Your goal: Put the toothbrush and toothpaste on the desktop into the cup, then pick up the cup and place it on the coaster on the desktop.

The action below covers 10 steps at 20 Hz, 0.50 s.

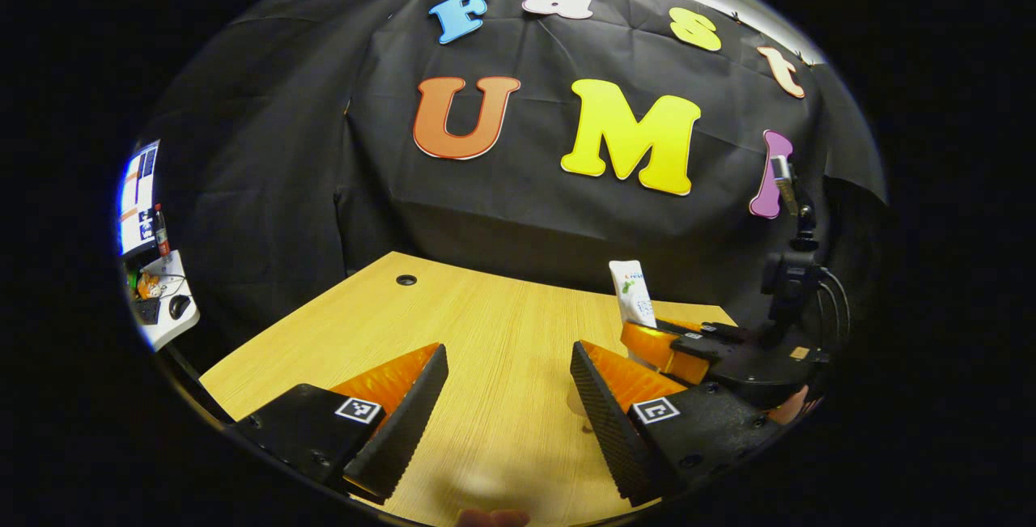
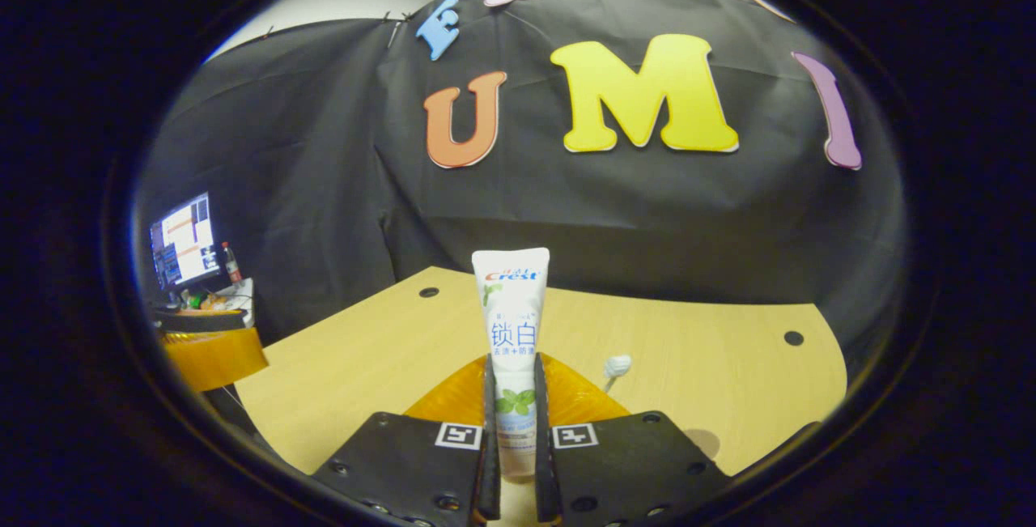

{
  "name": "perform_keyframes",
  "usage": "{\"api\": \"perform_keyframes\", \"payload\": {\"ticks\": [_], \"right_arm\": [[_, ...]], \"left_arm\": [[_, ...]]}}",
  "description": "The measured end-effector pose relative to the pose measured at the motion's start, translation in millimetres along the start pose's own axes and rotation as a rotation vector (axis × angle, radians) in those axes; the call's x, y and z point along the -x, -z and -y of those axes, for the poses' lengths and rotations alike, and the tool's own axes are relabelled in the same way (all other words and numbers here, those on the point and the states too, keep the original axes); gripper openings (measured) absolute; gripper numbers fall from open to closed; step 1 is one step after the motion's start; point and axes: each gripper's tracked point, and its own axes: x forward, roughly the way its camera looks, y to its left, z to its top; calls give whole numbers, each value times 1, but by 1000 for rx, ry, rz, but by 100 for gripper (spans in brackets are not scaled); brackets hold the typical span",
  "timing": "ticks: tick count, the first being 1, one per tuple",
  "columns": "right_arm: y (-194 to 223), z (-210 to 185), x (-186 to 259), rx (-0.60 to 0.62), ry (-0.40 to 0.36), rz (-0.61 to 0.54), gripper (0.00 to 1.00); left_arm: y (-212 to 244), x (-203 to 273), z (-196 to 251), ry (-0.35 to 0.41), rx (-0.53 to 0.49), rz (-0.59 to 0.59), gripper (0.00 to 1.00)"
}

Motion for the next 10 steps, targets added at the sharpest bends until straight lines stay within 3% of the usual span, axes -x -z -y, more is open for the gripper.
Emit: {"api": "perform_keyframes", "payload": {"ticks": [9,10], "right_arm": [[18,22,-45,10,34,32,17],[18,23,-44,8,31,34,22]], "left_arm": [[10,6,-23,-63,-12,-49,97],[10,5,-22,-62,-9,-50,97]]}}
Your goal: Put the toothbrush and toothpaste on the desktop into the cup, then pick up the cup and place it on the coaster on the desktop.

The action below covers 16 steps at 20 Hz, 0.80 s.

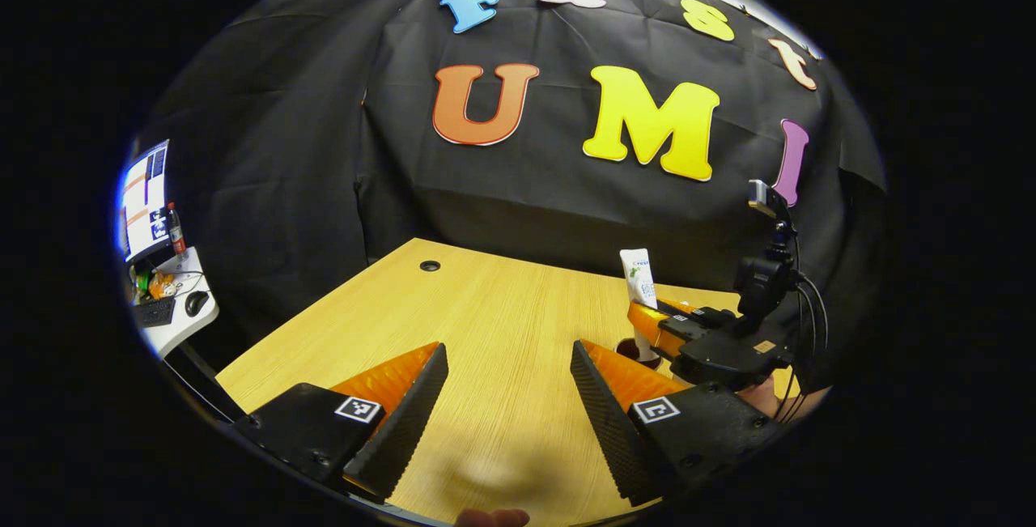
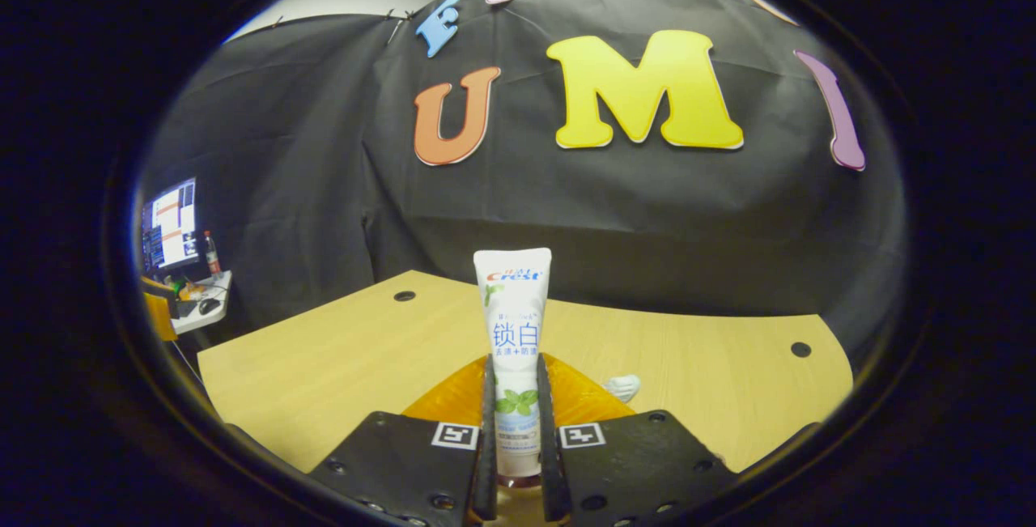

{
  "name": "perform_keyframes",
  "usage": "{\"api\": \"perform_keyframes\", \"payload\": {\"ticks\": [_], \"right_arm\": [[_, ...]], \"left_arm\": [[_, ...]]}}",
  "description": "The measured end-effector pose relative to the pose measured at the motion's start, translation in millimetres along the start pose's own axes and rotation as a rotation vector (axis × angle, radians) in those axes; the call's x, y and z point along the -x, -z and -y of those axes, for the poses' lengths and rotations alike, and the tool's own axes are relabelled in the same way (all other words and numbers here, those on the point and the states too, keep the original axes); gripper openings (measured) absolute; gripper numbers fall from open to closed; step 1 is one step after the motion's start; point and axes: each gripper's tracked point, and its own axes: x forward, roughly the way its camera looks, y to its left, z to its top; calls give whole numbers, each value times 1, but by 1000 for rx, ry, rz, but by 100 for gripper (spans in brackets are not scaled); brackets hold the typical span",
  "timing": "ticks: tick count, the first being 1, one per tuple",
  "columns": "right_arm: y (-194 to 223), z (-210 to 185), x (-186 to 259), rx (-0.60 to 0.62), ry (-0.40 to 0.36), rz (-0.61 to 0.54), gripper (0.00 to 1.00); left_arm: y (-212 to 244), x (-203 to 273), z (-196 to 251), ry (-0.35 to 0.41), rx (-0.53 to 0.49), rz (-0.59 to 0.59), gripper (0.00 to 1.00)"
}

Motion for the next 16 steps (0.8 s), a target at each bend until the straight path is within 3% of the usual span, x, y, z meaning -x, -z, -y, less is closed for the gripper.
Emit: {"api": "perform_keyframes", "payload": {"ticks": [5,8,9,11,12,14,16], "right_arm": [[7,4,2,-19,-5,-18,24],[3,3,13,-7,-18,-1,36],[1,2,19,9,-19,11,36],[1,-1,30,20,-33,9,53],[2,-2,38,15,-32,7,72],[-4,1,52,-8,-21,18,82],[-11,3,69,-24,0,31,84]], "left_arm": [[9,-3,6,27,3,-27,97],[3,-9,19,44,-2,-22,96],[1,-10,22,48,-4,-19,96],[1,-10,25,55,-3,-14,97],[-1,-11,27,58,0,-10,97],[-3,-12,33,65,2,-2,97],[-4,-11,39,76,1,3,97]]}}
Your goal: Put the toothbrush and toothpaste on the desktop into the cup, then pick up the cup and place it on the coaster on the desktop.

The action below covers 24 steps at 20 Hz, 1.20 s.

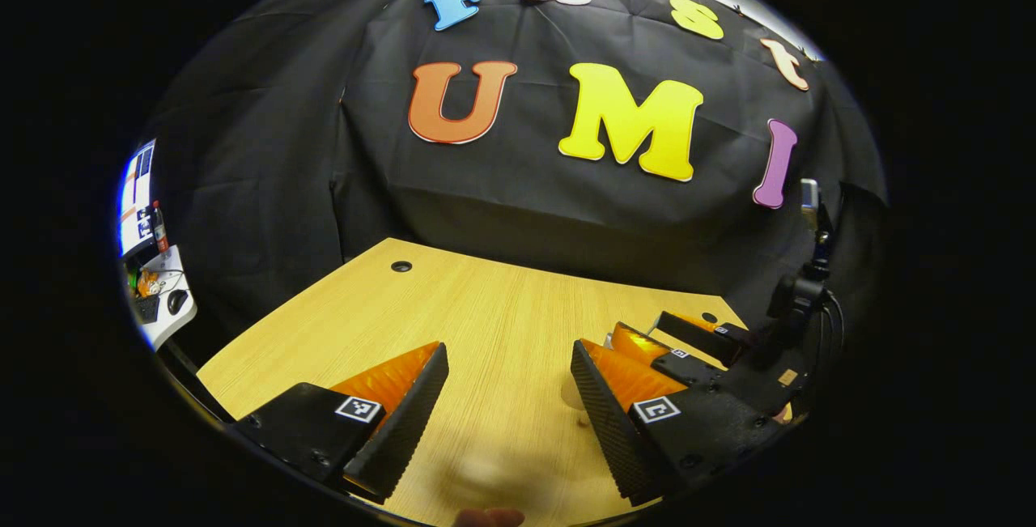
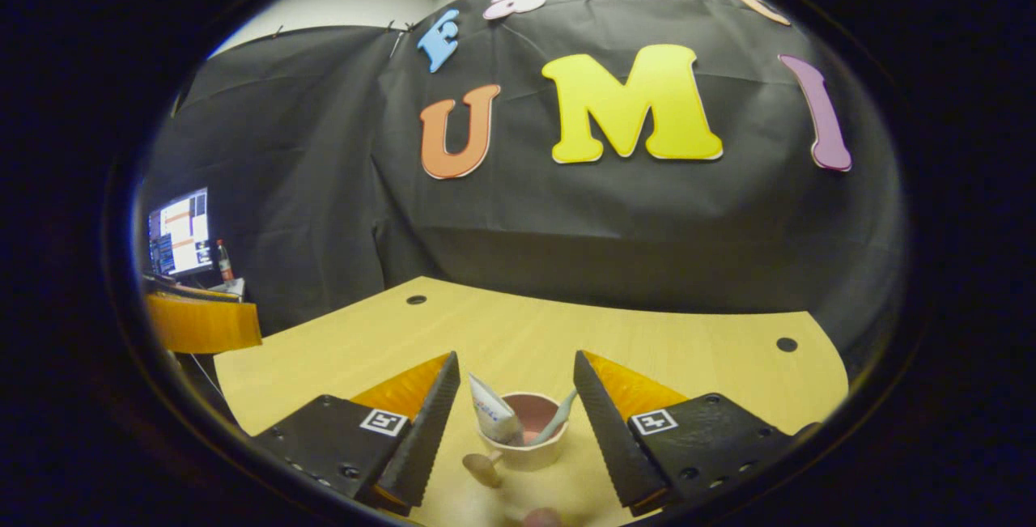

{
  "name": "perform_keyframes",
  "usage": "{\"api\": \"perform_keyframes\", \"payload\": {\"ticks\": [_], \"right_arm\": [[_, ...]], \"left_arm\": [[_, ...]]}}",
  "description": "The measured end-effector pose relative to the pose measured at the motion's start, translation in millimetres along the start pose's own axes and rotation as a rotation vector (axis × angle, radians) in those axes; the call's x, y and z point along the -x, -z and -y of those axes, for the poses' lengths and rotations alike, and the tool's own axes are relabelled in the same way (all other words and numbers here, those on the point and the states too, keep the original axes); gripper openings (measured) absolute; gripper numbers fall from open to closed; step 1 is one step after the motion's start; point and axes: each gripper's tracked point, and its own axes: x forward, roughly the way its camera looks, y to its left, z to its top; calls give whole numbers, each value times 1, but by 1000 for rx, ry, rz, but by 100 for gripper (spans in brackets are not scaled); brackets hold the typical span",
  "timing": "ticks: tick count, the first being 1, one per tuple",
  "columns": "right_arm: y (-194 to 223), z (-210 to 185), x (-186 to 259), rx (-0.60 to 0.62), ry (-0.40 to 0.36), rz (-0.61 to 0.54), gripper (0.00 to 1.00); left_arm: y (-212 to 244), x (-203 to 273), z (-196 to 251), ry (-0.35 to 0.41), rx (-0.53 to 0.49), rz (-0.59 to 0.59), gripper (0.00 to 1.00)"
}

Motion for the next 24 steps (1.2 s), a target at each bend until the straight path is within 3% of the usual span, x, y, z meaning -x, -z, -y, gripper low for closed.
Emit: {"api": "perform_keyframes", "payload": {"ticks": [4,12,19,24], "right_arm": [[-19,9,35,26,43,25,92],[-37,47,128,14,154,3,94],[-33,92,196,1,275,-21,95],[-28,125,223,-29,360,-38,95]], "left_arm": [[-3,2,13,32,14,9,97],[9,11,55,128,9,-46,96],[59,-6,91,203,9,-320,97],[99,-37,95,194,-22,-581,97]]}}
